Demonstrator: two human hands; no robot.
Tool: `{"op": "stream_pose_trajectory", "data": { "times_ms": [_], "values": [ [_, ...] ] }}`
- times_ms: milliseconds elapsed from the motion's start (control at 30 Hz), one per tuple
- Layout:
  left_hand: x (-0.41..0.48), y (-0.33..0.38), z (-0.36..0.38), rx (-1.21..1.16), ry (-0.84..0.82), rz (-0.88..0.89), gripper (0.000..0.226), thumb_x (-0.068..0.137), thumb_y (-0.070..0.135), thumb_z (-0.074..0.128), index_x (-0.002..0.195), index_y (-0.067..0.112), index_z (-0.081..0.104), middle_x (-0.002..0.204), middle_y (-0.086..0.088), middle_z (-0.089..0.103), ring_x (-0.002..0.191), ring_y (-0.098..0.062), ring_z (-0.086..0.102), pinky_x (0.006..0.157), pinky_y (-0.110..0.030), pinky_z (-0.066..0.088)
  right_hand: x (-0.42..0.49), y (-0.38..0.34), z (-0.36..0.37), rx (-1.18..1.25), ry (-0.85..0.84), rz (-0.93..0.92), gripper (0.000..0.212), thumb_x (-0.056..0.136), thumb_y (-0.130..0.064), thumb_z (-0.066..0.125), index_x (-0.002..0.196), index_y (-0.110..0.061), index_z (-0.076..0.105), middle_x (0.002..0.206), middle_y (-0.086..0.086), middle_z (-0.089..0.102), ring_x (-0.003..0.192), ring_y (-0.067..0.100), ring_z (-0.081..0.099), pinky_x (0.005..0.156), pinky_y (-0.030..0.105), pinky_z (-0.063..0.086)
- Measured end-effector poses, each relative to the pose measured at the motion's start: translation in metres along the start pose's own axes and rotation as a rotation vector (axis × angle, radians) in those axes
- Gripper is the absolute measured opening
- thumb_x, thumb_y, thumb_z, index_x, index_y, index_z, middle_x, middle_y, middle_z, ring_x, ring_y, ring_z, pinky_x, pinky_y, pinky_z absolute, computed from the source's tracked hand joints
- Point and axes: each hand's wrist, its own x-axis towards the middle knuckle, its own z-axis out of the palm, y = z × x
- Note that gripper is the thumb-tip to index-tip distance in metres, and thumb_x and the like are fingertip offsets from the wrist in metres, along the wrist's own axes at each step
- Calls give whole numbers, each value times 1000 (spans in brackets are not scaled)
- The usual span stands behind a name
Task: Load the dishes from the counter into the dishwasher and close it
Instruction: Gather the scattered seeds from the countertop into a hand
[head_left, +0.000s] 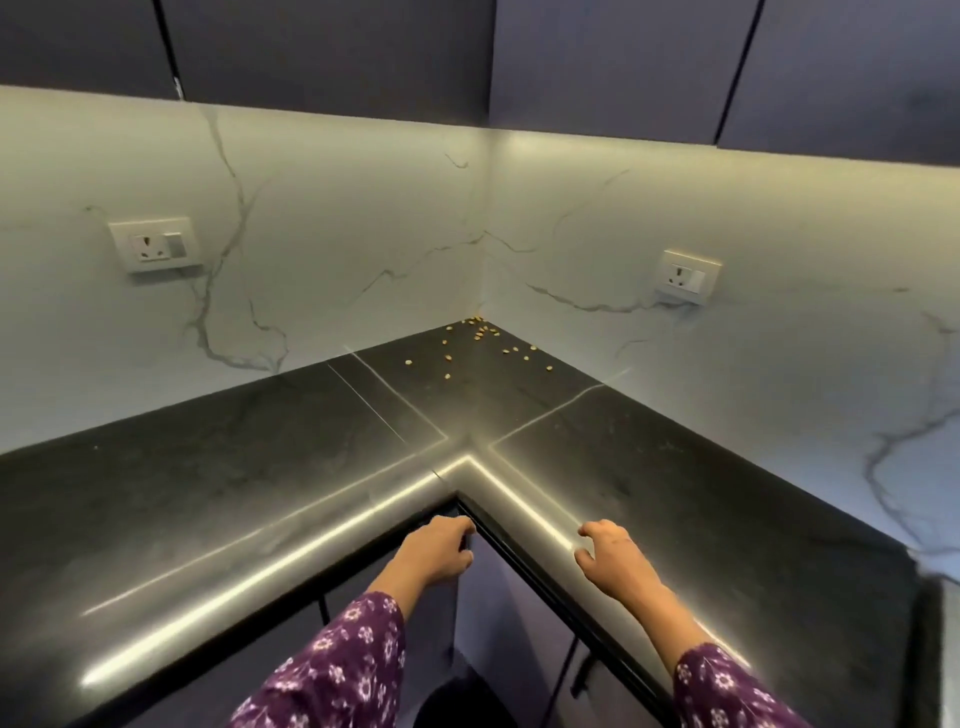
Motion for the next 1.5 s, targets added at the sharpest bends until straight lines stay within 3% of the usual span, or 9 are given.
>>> {"op": "stream_pose_trajectory", "data": {
  "times_ms": [167, 333, 700, 933, 1100, 1300, 1400, 1500],
  "values": [
    [61, -49, -33, -15, 0, 4, 43, 84, 28, 52, 127, 21, 51, 130, -3, 54, 119, -22, 51, 96, -37, 44, 77, -42, 7, 33, -16, -11, 44, 95, -28, 46, 135, -10, 43, 135, 7, 46, 127, 20, 41, 104, 26, 30],
    [126, -75, -58, -20, 40, 19, 47, 92, 23, 52, 137, 16, 44, 142, 0, 44, 131, -17, 40, 102, -27, 34, 141, -56, 5, 99, -28, 30, 49, 95, -30, 48, 137, -7, 40, 137, 10, 42, 129, 23, 38, 106, 26, 26],
    [282, -104, -54, -114, 124, -100, 53, 92, 29, 52, 140, 14, 36, 154, -10, 26, 141, -24, 25, 112, -37, 29, 300, -26, -6, 208, -30, 74, 52, 99, -22, 41, 145, -3, 27, 148, 12, 29, 137, 23, 29, 111, 29, 22],
    [373, -141, -60, -266, 392, -170, 54, 97, 32, 47, 145, 11, 31, 157, -8, 18, 143, -21, 23, 112, -34, 23, 421, -2, -8, 277, 29, 110, 57, 98, -21, 42, 147, -2, 20, 151, 15, 24, 140, 23, 25, 113, 29, 19],
    [399, -171, -45, -212, 535, -182, 57, 97, 34, 46, 146, 11, 31, 157, -5, 19, 144, -12, 16, 115, -23, 6, 496, 11, -6, 334, 91, 156, 59, 97, -20, 43, 146, 1, 19, 152, 17, 21, 140, 26, 23, 113, 32, 18],
    [418, -187, -32, -128, 543, -175, 71, 88, 57, 19, 150, 22, 20, 156, 7, 10, 143, -2, 0, 116, -21, 0, 588, 23, 3, 392, 81, 199, 62, 98, -24, 41, 147, 2, 15, 155, 18, 14, 142, 28, 18, 117, 39, 16],
    [419, -188, -31, -106, 525, -201, 73, 87, 60, 15, 150, 22, 22, 156, 8, 16, 142, -1, 3, 116, -22, 0, 621, 11, 13, 382, 33, 167, 52, 99, -23, 38, 141, 8, 26, 151, 22, 22, 143, 30, 14, 116, 39, 14],
    [419, -185, -34, -114, 534, -224, 71, 87, 61, 22, 147, 24, 30, 153, 10, 24, 139, 3, 10, 116, -21, 3, 643, -16, 28, 348, -16, 84, 41, 96, -26, 35, 122, 5, 46, 134, 24, 42, 129, 35, 35, 108, 43, 29]
  ]
}}
